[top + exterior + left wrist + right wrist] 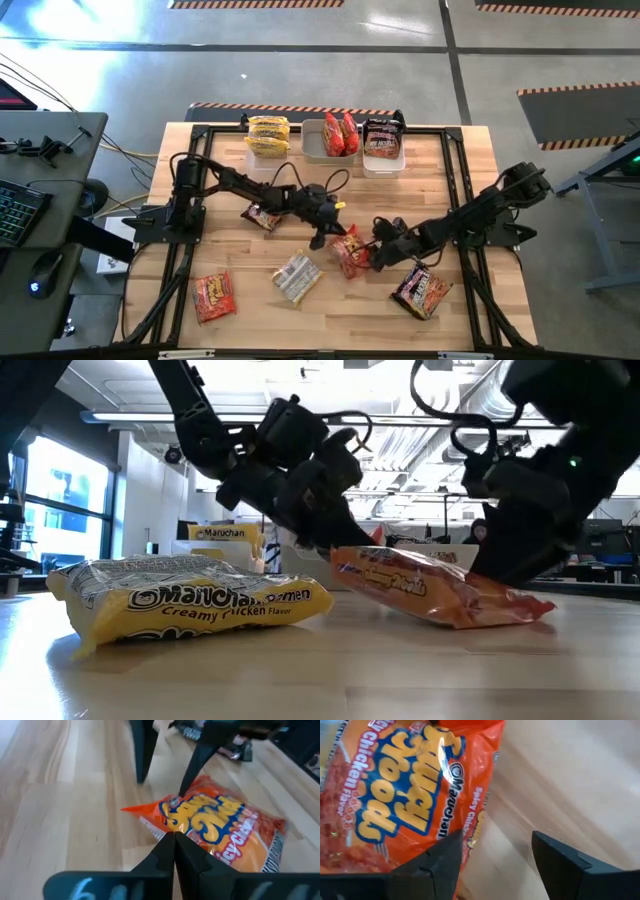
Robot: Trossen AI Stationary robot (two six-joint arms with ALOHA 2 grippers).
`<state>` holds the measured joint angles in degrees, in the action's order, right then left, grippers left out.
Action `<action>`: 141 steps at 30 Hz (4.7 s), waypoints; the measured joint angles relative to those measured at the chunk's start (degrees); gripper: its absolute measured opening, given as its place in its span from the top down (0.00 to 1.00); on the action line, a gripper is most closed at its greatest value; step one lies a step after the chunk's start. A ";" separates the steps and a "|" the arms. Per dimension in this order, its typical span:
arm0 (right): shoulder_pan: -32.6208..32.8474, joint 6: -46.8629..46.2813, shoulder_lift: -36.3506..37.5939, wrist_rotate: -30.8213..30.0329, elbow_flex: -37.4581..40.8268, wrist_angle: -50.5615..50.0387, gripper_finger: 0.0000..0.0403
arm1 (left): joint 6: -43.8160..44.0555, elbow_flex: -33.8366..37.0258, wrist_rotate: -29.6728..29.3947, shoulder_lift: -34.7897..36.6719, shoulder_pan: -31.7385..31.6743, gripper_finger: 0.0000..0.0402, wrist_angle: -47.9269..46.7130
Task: Sort Maruchan noodles
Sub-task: Put the top orange noodle pack into the gray bin
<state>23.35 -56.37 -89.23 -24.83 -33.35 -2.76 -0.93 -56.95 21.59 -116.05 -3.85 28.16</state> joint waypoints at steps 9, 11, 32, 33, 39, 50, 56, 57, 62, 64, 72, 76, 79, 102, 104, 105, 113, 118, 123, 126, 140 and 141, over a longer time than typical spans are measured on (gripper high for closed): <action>-0.10 5.79 0.00 3.72 17.74 44.49 0.50 | -1.72 0.00 0.14 0.07 0.23 1.00 0.00; -0.19 4.72 0.00 3.07 20.78 51.67 0.50 | -1.82 0.00 0.13 0.23 0.28 1.00 -0.01; -5.32 8.00 -4.50 10.15 16.71 57.51 0.38 | -4.53 -0.04 -1.81 7.38 0.32 1.00 -1.77; -5.32 8.27 -5.58 9.78 16.47 58.04 0.38 | -4.53 -0.04 -1.82 7.39 0.32 1.00 -1.59; -5.21 13.85 -14.86 10.59 11.71 66.44 0.38 | -4.72 -0.04 -3.46 7.39 0.50 1.00 -2.11; -2.56 16.80 -23.10 9.99 5.93 70.04 0.58 | -5.34 -0.04 -3.83 7.39 0.52 1.00 -2.59; -1.74 17.87 -23.02 7.28 5.97 71.87 0.81 | -5.58 -0.04 -4.35 9.02 0.18 1.00 -4.09; -1.72 17.91 -23.02 7.17 5.97 72.02 0.84 | -6.05 -0.04 -4.37 9.91 0.10 1.00 -4.98; -1.74 19.27 -22.94 6.98 5.99 72.48 0.88 | -8.58 5.19 -7.66 17.14 0.12 1.00 -4.86; -1.74 19.38 -22.91 6.92 6.01 72.53 0.88 | -8.55 9.81 -9.24 20.81 0.27 1.00 -0.84; -5.01 20.87 -21.15 11.38 6.10 73.41 0.88 | -0.24 27.92 -13.62 34.95 0.12 1.00 9.21; -8.10 23.14 -17.78 14.98 5.97 70.11 0.88 | 4.20 29.80 -13.53 38.77 0.34 0.96 3.44; -9.49 26.23 -14.30 16.45 4.07 63.33 0.88 | 5.29 29.06 -13.28 40.32 1.24 0.91 -1.36; -9.37 46.35 -9.05 7.94 -25.92 3.78 0.88 | -1.08 17.19 -18.64 40.85 8.10 0.45 -18.73; -9.48 46.35 -9.05 7.98 -25.92 3.76 0.88 | -1.74 16.73 -19.66 40.36 8.27 0.44 -19.27; -9.48 46.37 -9.09 8.07 -25.92 3.69 0.88 | -1.74 16.62 -19.65 40.04 8.38 0.44 -19.29; -9.48 46.88 -9.14 8.00 -25.92 4.70 0.88 | -3.99 16.13 -17.22 36.73 9.43 0.47 -19.24; -9.48 47.74 -9.14 8.19 -25.90 4.70 0.88 | -5.10 16.13 -17.14 35.02 10.20 0.54 -18.72; -9.46 47.85 -9.14 8.10 -25.88 4.74 0.86 | -6.47 16.13 -17.27 35.24 10.37 0.66 -18.97; -9.25 47.88 -9.14 7.86 -25.88 4.98 0.82 | -6.65 16.13 -17.14 35.43 10.18 0.72 -19.30; -3.14 47.26 -3.14 -0.21 -25.33 -2.44 0.41 | -7.32 16.31 -16.64 35.32 10.24 0.73 -20.76; -2.35 46.30 -2.36 -2.38 -24.23 -2.07 0.40 | -7.30 16.40 -16.69 35.32 10.26 0.73 -20.57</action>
<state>21.00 -10.08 -91.59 -27.21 -57.58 -4.84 -8.23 -40.55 4.90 -80.73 6.41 7.59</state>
